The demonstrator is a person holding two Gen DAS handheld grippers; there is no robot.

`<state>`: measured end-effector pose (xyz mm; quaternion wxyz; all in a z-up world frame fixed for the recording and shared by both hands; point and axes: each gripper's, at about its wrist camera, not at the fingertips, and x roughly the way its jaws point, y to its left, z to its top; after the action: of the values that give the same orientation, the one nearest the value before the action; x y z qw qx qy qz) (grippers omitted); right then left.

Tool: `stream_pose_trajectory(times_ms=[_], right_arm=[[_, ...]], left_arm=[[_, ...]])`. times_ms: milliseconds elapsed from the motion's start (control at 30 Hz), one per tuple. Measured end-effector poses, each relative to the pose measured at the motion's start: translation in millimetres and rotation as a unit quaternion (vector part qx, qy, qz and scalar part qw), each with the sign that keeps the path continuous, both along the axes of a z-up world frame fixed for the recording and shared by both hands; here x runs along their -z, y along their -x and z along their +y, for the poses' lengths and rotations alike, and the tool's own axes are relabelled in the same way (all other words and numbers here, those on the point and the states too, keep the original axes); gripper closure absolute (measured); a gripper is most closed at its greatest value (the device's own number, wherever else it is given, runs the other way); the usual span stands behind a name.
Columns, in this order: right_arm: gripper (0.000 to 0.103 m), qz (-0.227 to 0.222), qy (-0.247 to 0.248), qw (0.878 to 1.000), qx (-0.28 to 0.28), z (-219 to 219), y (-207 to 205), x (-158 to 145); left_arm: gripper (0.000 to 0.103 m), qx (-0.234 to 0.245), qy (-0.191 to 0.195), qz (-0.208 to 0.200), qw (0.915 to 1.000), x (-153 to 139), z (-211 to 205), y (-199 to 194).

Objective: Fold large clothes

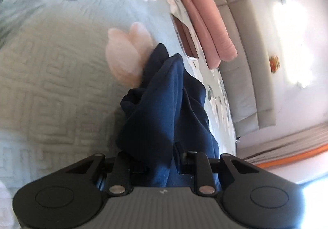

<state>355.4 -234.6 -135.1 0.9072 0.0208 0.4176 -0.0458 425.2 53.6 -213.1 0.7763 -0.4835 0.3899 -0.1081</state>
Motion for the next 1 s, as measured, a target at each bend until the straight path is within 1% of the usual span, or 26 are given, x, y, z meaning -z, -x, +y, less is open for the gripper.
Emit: stream_pose_trajectory(times_ms=[67,133,167,200,233,333,433,467,500,567,667,733,767,800,833,867,933,1000], right_arm=[[0.082,0.003,-0.001,1.0,-0.001,-1,1,0],[0.082,0.002,0.004,1.0,-0.006,0,1,-2],[0.082,0.001,0.007,1.0,-0.007,0,1,-3],[0.082,0.0,0.008,1.0,-0.008,1,0,-3],[0.082,0.0,0.007,1.0,-0.007,2,-3,-3],[0.082,0.005,-0.004,1.0,-0.002,2,-7,-1],[0.082,0.01,-0.006,1.0,0.001,3,-7,2],[0.082,0.011,-0.007,1.0,0.001,4,-7,2],[0.082,0.012,-0.008,1.0,0.002,4,-7,3],[0.082,0.014,-0.008,1.0,0.003,4,-7,2],[0.082,0.011,-0.007,1.0,0.001,4,-5,1],[0.082,0.007,-0.005,1.0,-0.004,3,-3,-1],[0.082,0.005,-0.004,1.0,-0.007,4,-2,-2],[0.082,0.002,-0.004,1.0,-0.01,4,-1,-4],[0.082,-0.002,-0.005,1.0,-0.015,5,-1,-6],[0.083,-0.006,-0.005,1.0,-0.02,6,0,-8],[0.088,-0.022,0.001,0.999,-0.03,8,0,-14],[0.089,-0.038,0.003,0.998,-0.042,10,-1,-18]], left_arm=[[0.078,-0.008,-0.005,0.009,0.9999,6,3,-3],[0.075,-0.029,0.016,0.03,0.999,19,12,-6],[0.07,-0.036,0.025,0.039,0.9983,23,14,-6],[0.066,-0.042,0.029,0.048,0.9975,26,15,-5],[0.066,-0.042,0.032,0.049,0.9974,25,16,-2],[0.062,-0.029,0.003,0.054,0.9981,15,16,13],[0.062,0.005,0.001,0.067,0.9977,12,13,27],[0.062,0.014,-0.006,0.069,0.9975,12,12,29],[0.062,0.02,-0.014,0.071,0.9972,11,9,32],[0.062,0.015,-0.022,0.065,0.9975,12,7,32],[0.062,-0.013,-0.022,0.049,0.9985,18,10,18],[0.062,-0.027,-0.024,0.036,0.9987,22,10,-3],[0.069,-0.029,-0.014,0.034,0.9989,24,10,-9],[0.082,-0.027,0.001,0.032,0.9991,27,9,-15],[0.086,-0.021,0.001,0.032,0.9993,27,7,-21],[0.087,-0.014,-0.011,0.027,0.9995,22,5,-22],[0.09,-0.001,-0.03,0.001,0.9996,5,1,-20],[0.091,0.012,-0.045,-0.023,0.9986,-13,-4,-18]])
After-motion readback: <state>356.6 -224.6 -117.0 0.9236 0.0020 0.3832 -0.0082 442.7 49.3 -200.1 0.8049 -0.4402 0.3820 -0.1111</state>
